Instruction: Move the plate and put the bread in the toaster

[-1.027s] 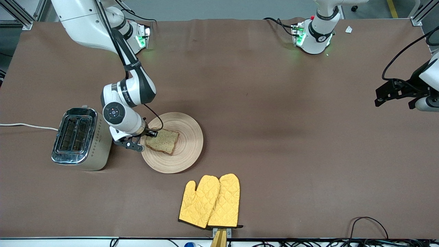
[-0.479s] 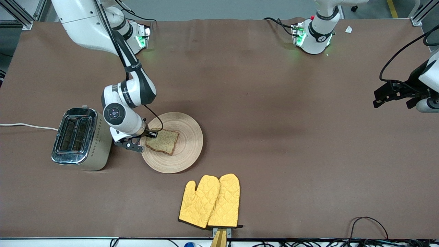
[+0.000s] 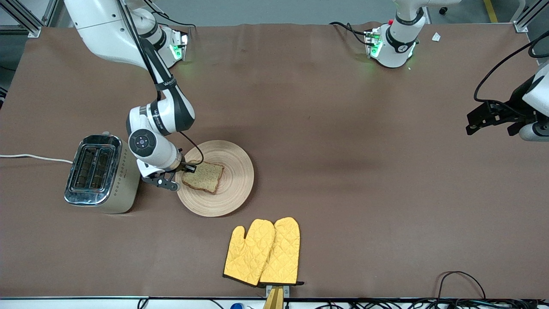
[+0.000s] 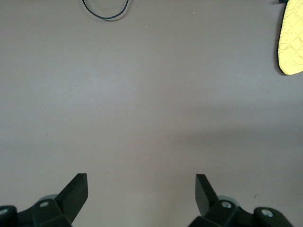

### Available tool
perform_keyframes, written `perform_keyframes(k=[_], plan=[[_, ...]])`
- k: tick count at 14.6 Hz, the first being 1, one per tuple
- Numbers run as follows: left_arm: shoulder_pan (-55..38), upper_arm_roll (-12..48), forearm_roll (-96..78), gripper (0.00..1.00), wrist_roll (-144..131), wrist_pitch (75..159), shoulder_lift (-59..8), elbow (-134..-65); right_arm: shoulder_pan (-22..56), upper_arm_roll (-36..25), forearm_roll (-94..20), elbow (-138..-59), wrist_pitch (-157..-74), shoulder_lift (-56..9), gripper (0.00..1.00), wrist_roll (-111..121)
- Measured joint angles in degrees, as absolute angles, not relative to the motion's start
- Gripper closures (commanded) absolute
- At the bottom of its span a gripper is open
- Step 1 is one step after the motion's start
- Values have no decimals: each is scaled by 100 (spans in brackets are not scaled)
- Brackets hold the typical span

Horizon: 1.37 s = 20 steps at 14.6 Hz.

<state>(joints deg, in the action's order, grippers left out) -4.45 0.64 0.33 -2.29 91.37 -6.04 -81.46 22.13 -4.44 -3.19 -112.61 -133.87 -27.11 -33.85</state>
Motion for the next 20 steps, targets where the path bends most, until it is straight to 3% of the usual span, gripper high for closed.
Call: perform_keyframes(k=[4, 10, 16, 20], plan=[[-442, 63, 33, 0, -229, 9137, -604, -8149, 2213, -445, -319, -10988, -12940, -2712, 100, -3457], [-427, 56, 33, 0, -228, 9137, -604, -8153, 2225, -445, -201, -9724, -11032, -2675, 100, -3457], [-425, 56, 34, 0, -228, 9137, -604, -8154, 2242, -429, 654, -8344, -9291, -2590, 100, -3284], [-430, 56, 34, 0, -228, 9137, -604, -8155, 2274, -418, 1611, -7932, -8458, -2565, 100, -2896]])
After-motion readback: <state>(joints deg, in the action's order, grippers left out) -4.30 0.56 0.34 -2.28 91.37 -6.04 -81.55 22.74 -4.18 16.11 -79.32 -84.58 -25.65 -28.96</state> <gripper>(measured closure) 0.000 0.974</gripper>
